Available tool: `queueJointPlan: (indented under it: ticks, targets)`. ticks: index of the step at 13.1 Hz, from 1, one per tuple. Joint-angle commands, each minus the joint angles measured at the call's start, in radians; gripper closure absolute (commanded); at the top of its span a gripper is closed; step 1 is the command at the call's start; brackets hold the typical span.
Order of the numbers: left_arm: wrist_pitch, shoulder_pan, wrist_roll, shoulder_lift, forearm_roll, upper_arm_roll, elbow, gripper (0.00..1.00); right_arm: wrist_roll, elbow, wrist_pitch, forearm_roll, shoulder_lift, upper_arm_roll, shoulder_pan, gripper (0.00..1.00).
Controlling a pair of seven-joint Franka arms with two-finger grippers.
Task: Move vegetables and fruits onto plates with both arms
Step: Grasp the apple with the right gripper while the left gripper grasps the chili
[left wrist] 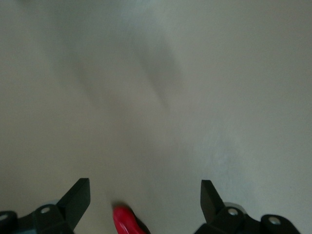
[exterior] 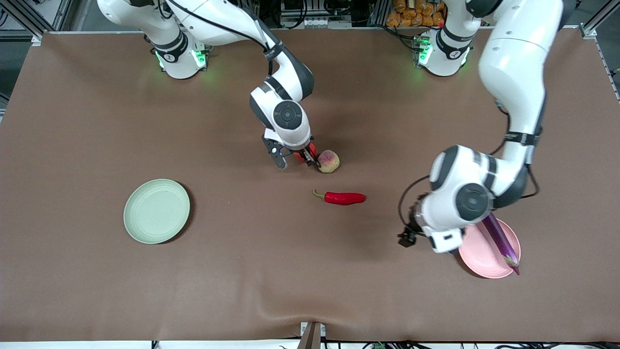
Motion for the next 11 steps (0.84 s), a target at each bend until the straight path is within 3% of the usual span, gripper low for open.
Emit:
queueJointPlan:
  ticks: [1, 3, 5, 7, 11]
  targets:
    - [0.053, -0.072, -0.206, 0.029, 0.01, 0.008, -0.023, 0.0, -0.127, 0.093, -0.228, -0.014, -0.057, 0.01, -0.102, 1.0]
    - [0.093, -0.138, -0.335, 0.049, 0.01, 0.01, -0.04, 0.0, -0.256, 0.092, -0.299, -0.032, -0.106, 0.007, -0.193, 1.0]
    - [0.14, -0.183, -0.435, 0.058, 0.01, 0.01, -0.067, 0.0, -0.406, 0.089, -0.382, -0.116, -0.129, 0.007, -0.295, 1.0]
    - [0.202, -0.233, -0.498, 0.072, 0.014, 0.019, -0.11, 0.0, -0.673, 0.089, -0.445, -0.135, -0.139, 0.009, -0.436, 1.0]
    - [0.292, -0.258, -0.528, 0.095, 0.056, 0.019, -0.155, 0.0, -1.015, 0.06, -0.406, -0.19, -0.128, 0.007, -0.653, 1.0]
